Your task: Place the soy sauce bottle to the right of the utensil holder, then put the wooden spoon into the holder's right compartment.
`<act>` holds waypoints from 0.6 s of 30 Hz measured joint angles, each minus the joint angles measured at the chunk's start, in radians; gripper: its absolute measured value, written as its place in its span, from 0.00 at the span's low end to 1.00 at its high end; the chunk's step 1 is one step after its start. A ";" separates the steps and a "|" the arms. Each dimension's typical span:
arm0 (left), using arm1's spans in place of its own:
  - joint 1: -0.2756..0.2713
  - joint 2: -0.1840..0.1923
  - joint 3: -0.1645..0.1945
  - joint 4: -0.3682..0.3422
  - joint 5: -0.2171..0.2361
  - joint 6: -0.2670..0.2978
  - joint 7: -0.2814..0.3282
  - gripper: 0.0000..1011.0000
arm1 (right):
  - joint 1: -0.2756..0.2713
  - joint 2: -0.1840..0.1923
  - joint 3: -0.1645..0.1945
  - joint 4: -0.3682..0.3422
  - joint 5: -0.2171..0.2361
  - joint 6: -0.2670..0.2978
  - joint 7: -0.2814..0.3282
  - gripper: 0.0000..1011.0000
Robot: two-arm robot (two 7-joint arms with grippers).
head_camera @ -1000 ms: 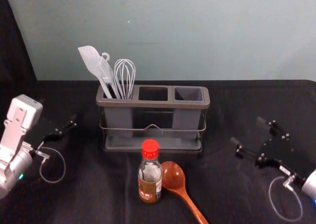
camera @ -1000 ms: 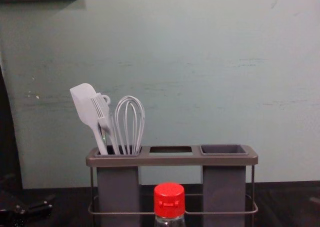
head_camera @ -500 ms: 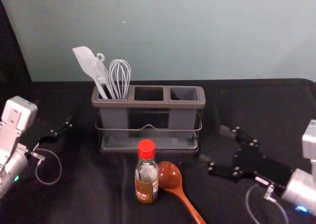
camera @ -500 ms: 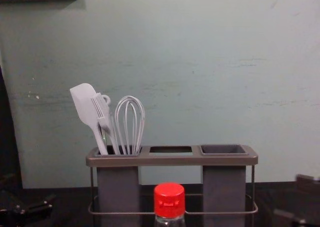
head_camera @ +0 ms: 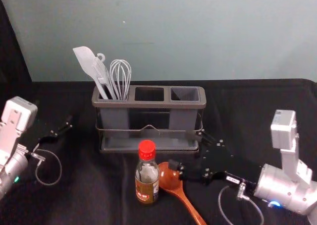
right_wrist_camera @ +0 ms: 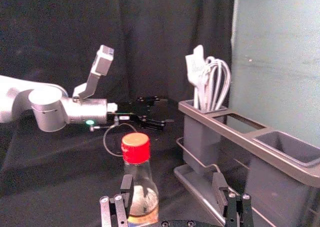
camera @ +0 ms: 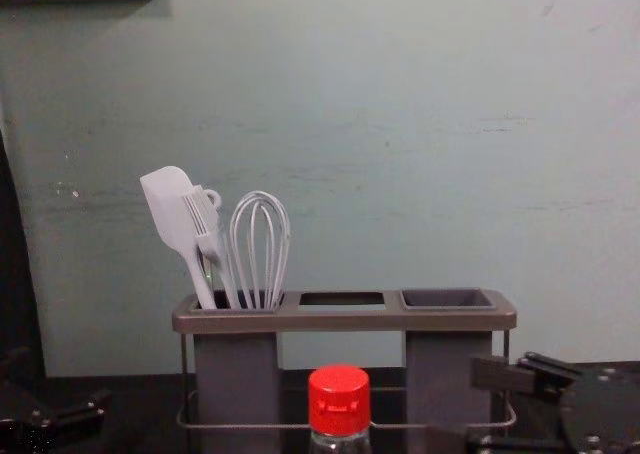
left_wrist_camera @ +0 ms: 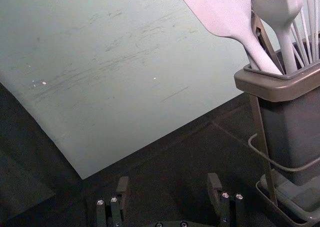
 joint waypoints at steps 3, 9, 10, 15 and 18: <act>0.000 0.000 0.000 0.000 0.000 0.000 0.000 1.00 | 0.020 -0.010 -0.019 0.006 -0.001 0.018 0.010 0.99; 0.000 0.000 0.000 0.000 0.000 0.000 0.000 1.00 | 0.040 -0.015 -0.046 0.008 -0.001 0.034 0.027 0.99; 0.000 0.000 0.000 0.000 0.000 0.000 0.000 1.00 | 0.042 -0.015 -0.048 0.007 -0.001 0.035 0.028 0.99; 0.000 0.000 0.000 0.000 0.000 0.000 0.000 1.00 | 0.053 -0.015 -0.064 0.006 -0.001 0.040 0.036 0.99; 0.000 0.000 0.000 0.000 0.000 0.000 0.000 1.00 | 0.065 -0.017 -0.080 0.006 -0.003 0.047 0.041 0.99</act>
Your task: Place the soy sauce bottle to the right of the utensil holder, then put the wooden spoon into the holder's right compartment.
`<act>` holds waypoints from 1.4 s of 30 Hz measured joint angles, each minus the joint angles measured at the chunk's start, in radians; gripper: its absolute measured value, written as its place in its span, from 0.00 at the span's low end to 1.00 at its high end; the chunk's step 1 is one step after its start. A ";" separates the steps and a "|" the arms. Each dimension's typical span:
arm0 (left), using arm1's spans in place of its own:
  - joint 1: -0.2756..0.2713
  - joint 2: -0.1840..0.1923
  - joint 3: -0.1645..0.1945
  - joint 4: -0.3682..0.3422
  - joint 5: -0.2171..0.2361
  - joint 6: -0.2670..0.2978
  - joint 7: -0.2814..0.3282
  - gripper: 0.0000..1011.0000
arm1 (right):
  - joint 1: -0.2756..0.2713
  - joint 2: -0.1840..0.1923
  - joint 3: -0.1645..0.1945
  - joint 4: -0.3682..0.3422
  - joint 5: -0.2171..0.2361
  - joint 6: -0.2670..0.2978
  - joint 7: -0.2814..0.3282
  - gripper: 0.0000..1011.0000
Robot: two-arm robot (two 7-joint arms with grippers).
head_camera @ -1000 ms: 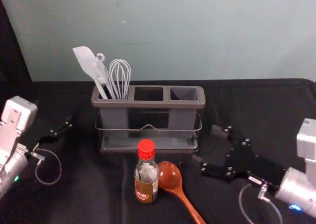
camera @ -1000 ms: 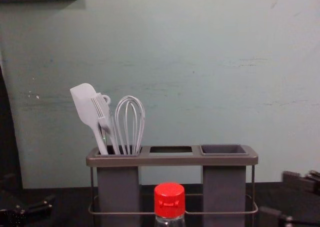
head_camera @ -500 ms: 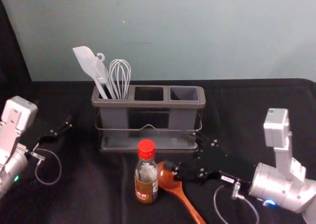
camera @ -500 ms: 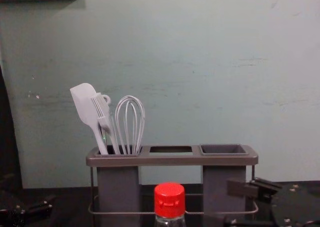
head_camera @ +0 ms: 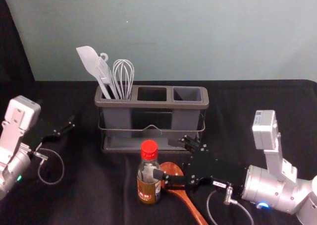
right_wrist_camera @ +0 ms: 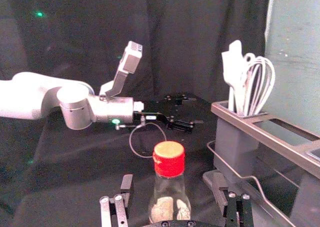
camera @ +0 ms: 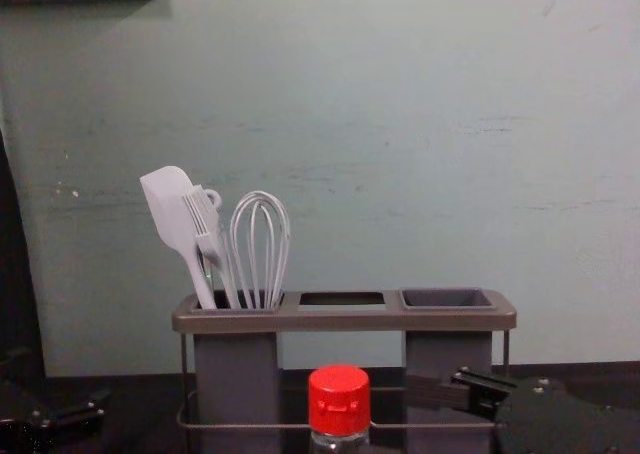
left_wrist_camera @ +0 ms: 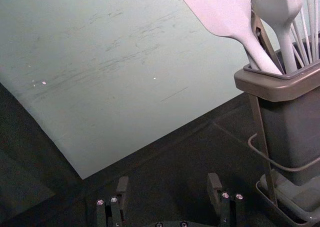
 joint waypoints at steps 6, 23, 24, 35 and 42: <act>0.000 0.000 0.000 0.000 0.000 0.000 0.000 1.00 | 0.018 -0.005 -0.019 0.000 -0.005 0.009 0.002 0.99; 0.000 0.000 0.000 0.000 0.000 0.000 0.000 1.00 | 0.085 -0.034 -0.064 0.040 -0.012 0.032 0.008 0.99; 0.000 0.000 0.000 0.000 0.000 0.000 0.000 1.00 | 0.087 -0.036 -0.065 0.042 -0.012 0.033 0.008 0.99; 0.000 0.000 0.000 0.000 0.000 0.000 0.000 1.00 | 0.094 -0.042 -0.068 0.051 -0.010 0.033 0.008 0.99; 0.000 0.000 0.000 0.000 0.000 0.000 0.000 1.00 | 0.092 -0.041 -0.068 0.049 -0.009 0.033 0.008 0.95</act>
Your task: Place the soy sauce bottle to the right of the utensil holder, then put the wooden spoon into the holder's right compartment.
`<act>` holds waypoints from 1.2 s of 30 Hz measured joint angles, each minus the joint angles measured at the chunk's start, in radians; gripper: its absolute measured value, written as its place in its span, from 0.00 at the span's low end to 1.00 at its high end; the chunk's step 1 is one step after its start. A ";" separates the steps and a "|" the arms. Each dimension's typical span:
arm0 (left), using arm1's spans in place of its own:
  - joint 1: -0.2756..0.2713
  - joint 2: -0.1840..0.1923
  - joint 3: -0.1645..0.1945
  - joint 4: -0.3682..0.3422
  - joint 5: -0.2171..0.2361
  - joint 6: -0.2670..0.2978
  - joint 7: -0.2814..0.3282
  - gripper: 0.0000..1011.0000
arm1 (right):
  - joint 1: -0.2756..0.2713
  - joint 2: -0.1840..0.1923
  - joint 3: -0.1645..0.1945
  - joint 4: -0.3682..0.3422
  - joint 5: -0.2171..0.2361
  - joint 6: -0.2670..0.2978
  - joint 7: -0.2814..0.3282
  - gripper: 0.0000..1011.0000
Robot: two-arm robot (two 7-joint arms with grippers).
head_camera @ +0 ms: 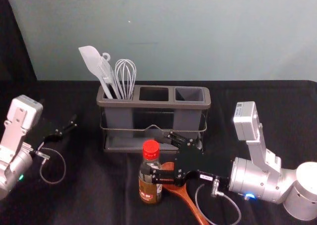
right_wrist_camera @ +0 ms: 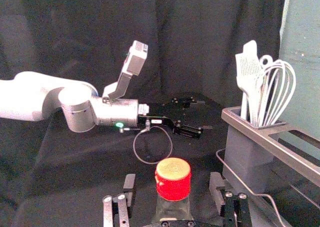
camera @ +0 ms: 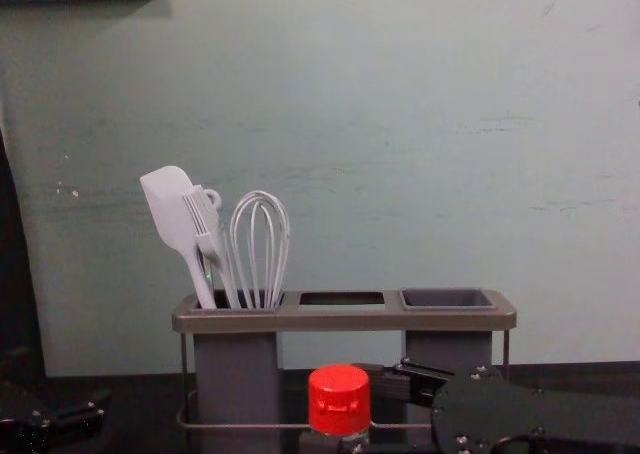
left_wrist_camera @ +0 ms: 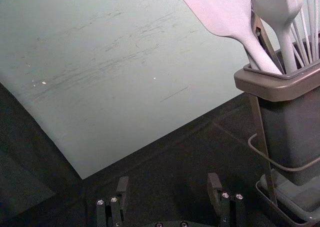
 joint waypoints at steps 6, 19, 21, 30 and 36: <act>0.000 0.000 0.000 0.000 0.000 0.000 0.000 1.00 | -0.001 0.001 0.000 -0.001 0.000 0.000 0.000 0.81; 0.000 0.000 0.000 0.000 0.000 0.000 0.000 1.00 | -0.002 0.002 0.001 -0.002 0.000 -0.001 0.000 0.40; 0.000 0.000 0.000 0.000 0.000 0.000 0.000 1.00 | -0.002 0.002 0.001 -0.002 0.000 -0.001 0.000 0.38; 0.000 0.000 0.000 0.000 0.000 0.000 0.000 1.00 | -0.002 0.002 0.001 -0.002 0.000 -0.001 -0.001 0.37; 0.000 0.000 0.000 0.000 0.000 0.000 0.000 1.00 | -0.002 0.002 0.001 -0.002 0.000 -0.001 -0.001 0.37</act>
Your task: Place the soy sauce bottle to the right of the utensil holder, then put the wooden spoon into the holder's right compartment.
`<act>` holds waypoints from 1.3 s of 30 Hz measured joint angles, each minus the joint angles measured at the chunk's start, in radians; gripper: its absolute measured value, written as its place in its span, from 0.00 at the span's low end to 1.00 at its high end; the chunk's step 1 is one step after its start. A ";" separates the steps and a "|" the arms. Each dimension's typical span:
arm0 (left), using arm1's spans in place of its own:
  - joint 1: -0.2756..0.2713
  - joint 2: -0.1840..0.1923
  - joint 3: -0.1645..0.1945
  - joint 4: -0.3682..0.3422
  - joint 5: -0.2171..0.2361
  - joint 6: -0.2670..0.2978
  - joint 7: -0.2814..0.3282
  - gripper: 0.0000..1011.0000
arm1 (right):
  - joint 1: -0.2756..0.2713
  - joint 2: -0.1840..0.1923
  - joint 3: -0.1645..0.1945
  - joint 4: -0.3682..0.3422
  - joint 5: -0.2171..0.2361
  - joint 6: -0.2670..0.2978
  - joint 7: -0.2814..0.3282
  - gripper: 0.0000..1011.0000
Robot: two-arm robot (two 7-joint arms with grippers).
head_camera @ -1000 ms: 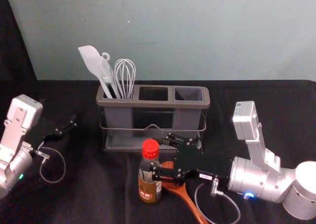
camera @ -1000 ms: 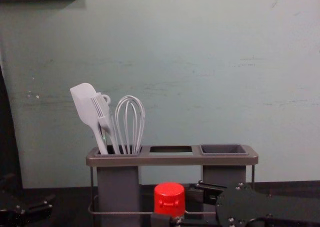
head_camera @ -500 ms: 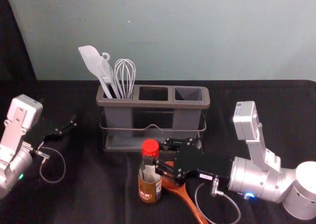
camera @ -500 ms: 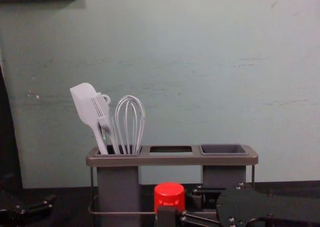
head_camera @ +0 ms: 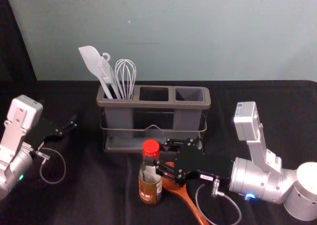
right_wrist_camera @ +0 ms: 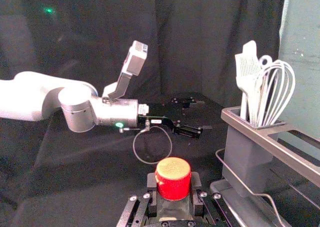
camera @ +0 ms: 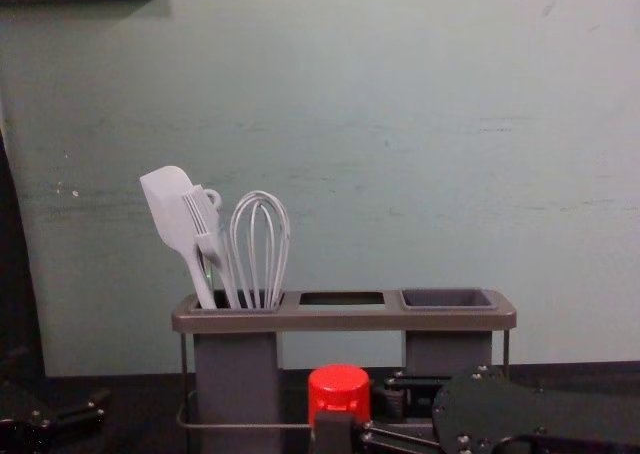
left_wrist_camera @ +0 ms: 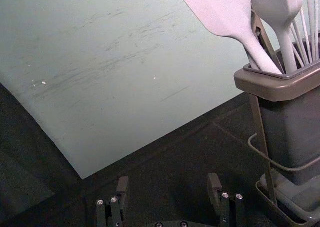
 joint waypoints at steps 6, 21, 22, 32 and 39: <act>0.000 0.000 0.000 0.000 0.000 0.000 0.000 1.00 | -0.001 0.002 0.000 -0.005 -0.002 -0.003 -0.002 0.37; 0.000 0.000 0.000 0.000 0.000 0.000 0.000 1.00 | -0.099 0.094 0.092 -0.174 0.021 -0.018 -0.071 0.37; 0.000 0.000 0.000 0.000 0.000 0.000 0.000 1.00 | -0.121 0.111 0.109 -0.198 0.030 -0.021 -0.079 0.37; 0.000 0.000 0.000 0.000 0.000 0.000 0.000 1.00 | -0.334 0.252 0.281 -0.334 0.086 -0.051 -0.142 0.37; 0.000 0.000 0.000 0.000 0.000 0.000 0.000 1.00 | -0.441 0.294 0.402 -0.323 0.117 -0.064 -0.184 0.37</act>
